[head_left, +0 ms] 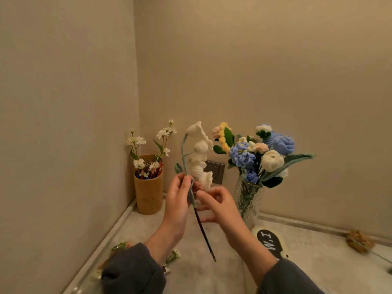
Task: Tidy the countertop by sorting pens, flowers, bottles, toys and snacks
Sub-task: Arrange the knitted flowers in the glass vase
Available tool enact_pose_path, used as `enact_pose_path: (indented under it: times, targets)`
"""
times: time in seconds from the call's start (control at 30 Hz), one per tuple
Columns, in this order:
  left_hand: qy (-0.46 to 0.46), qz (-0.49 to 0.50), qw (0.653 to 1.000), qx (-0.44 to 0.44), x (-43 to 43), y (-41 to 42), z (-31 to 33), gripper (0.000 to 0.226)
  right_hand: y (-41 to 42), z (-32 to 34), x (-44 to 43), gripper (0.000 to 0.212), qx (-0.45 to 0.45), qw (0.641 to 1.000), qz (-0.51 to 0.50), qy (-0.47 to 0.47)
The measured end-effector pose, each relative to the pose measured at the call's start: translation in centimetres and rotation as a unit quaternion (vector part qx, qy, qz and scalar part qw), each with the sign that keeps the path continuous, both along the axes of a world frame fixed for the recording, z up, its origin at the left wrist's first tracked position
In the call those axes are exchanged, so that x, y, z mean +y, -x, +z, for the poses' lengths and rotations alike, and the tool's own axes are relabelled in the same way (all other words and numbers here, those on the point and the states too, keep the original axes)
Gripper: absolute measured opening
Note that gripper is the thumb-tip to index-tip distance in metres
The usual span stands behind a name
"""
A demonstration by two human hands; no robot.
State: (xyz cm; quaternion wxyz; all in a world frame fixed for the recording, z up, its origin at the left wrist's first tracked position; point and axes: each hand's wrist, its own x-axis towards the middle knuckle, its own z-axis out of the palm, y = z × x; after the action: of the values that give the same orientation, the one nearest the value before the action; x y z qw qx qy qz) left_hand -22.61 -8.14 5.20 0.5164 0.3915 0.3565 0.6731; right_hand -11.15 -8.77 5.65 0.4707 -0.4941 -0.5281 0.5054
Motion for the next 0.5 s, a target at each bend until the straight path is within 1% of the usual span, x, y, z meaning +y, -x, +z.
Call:
enact_pose_path:
  times: [0.07, 0.17, 0.23, 0.3, 0.33, 0.43, 0.5]
  targets:
    - [-0.013, -0.018, 0.999, -0.023, -1.2, -1.2, 0.6, 0.02, -1.2, 0.8, -0.6, 0.038, 0.025, 0.999, 0.019, -0.01]
    - [-0.042, -0.059, 0.997, -0.03, -3.1, -3.1, 1.1, 0.025, -3.3, 1.8, -1.9, 0.045, -0.008, 0.997, 0.049, -0.054]
    - [-0.054, -0.086, 0.994, -0.034, -4.3, -4.5, 1.1, 0.028, -4.6, 2.2, -2.8, 0.037, 0.004, 0.994, 0.064, -0.084]
    - [-0.065, -0.114, 0.991, -0.033, -5.2, -6.1, 1.1, 0.026, -6.1, 2.6, -3.6, 0.022, 0.061, 0.99, 0.068, -0.104]
    - [-0.067, -0.125, 0.989, -0.031, -5.6, -6.9, 1.0, 0.025, -7.0, 2.7, -4.0, 0.022, 0.087, 0.988, 0.07, -0.105]
    - [-0.056, -0.15, 0.987, -0.022, -6.5, -9.9, 0.7, 0.027, -10.3, 2.9, -4.9, 0.035, 0.112, 0.987, 0.071, -0.089]
    - [-0.045, -0.158, 0.986, -0.002, -6.9, -12.2, 0.5, 0.031, -12.7, 2.9, -5.1, 0.037, 0.113, 0.988, 0.067, -0.08]
